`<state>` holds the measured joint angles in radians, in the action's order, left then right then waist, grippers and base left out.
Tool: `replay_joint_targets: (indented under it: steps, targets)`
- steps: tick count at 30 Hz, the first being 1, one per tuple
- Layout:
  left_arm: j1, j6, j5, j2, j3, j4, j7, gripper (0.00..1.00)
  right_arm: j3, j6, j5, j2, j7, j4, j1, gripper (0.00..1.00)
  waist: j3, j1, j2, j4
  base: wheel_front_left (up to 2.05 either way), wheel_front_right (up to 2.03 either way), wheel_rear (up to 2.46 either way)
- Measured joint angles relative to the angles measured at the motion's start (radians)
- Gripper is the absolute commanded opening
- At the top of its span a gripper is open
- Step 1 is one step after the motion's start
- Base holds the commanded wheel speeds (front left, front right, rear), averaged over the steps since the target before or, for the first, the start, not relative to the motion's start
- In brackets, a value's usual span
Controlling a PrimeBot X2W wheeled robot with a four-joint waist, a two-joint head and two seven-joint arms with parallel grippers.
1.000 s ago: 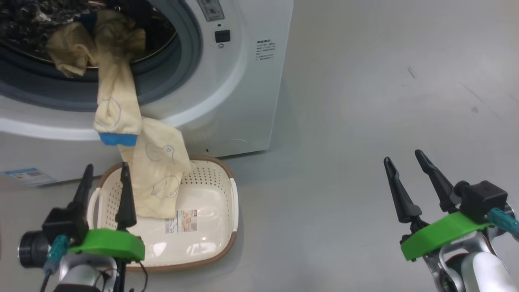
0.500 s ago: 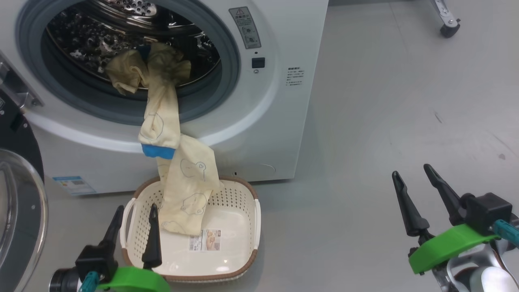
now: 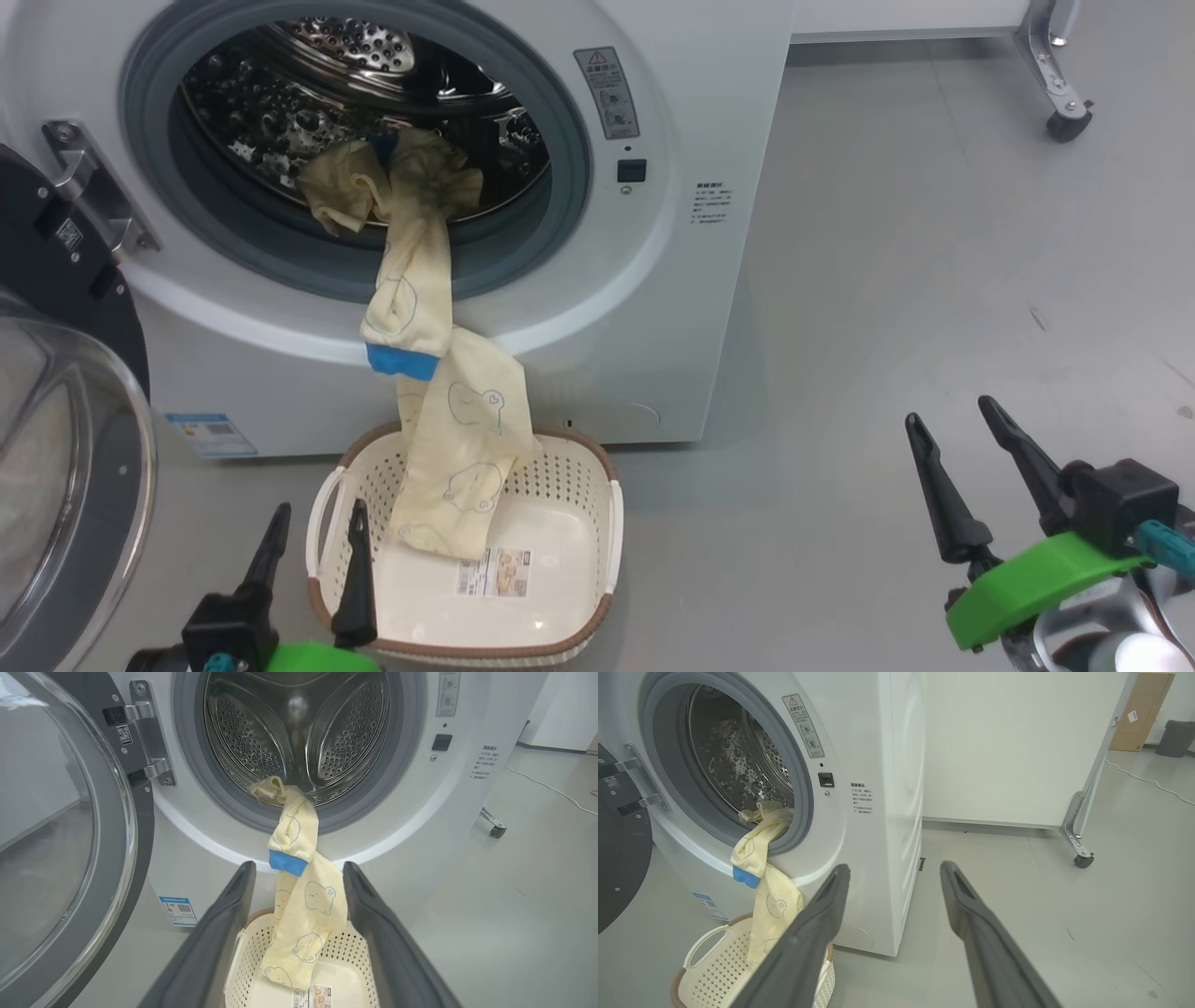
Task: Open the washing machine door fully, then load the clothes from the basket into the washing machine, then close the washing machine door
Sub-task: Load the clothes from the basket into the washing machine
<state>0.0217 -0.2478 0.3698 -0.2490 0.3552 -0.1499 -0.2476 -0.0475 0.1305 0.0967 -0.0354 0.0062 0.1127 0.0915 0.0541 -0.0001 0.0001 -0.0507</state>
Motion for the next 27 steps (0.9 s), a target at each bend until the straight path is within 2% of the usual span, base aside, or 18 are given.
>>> replay_joint_targets:
  steps: [27]
  targets:
    - [0.0,0.0,0.0,0.018,-0.009,-0.013,0.0,1.0,0.001,0.0,0.0,0.0,0.013,0.028,0.009,1.0,0.029,0.0001,0.0,0.015,0.0,0.0,0.0]
